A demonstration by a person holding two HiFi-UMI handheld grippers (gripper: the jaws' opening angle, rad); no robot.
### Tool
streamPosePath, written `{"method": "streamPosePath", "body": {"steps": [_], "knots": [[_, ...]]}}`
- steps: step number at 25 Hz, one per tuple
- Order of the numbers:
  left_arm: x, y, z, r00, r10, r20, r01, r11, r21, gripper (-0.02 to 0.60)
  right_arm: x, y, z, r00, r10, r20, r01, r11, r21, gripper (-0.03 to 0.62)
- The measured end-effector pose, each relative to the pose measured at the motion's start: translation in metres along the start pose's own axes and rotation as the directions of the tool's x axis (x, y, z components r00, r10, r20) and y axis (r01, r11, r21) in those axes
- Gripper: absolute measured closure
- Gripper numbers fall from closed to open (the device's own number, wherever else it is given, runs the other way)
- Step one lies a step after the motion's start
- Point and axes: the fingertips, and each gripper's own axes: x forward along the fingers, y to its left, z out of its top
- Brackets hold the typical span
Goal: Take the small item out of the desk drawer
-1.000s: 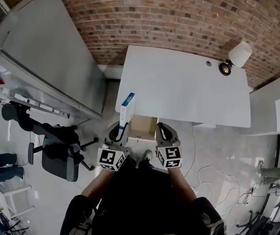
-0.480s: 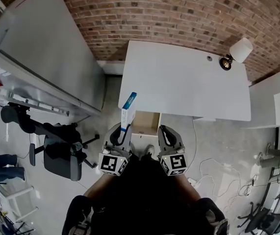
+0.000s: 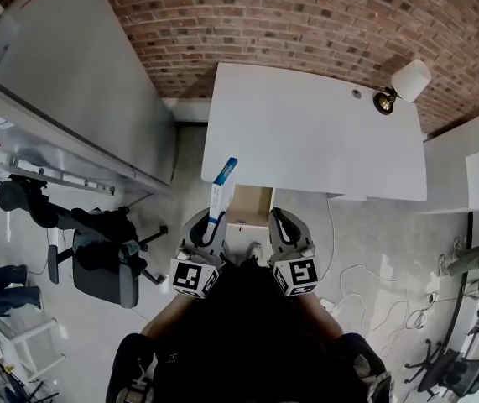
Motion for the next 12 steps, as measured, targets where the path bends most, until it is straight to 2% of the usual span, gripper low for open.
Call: {"method": "streamPosePath", "body": {"steps": [12], "knots": [[-0.0023, 0.0027, -0.0016, 1.000, -0.008, 0.003, 0.008, 1.000, -0.004, 0.491, 0.0045, 0.0034, -0.0043, 1.000, -0.006, -0.018, 0.006, 1.000, -0.004, 0.560]]}}
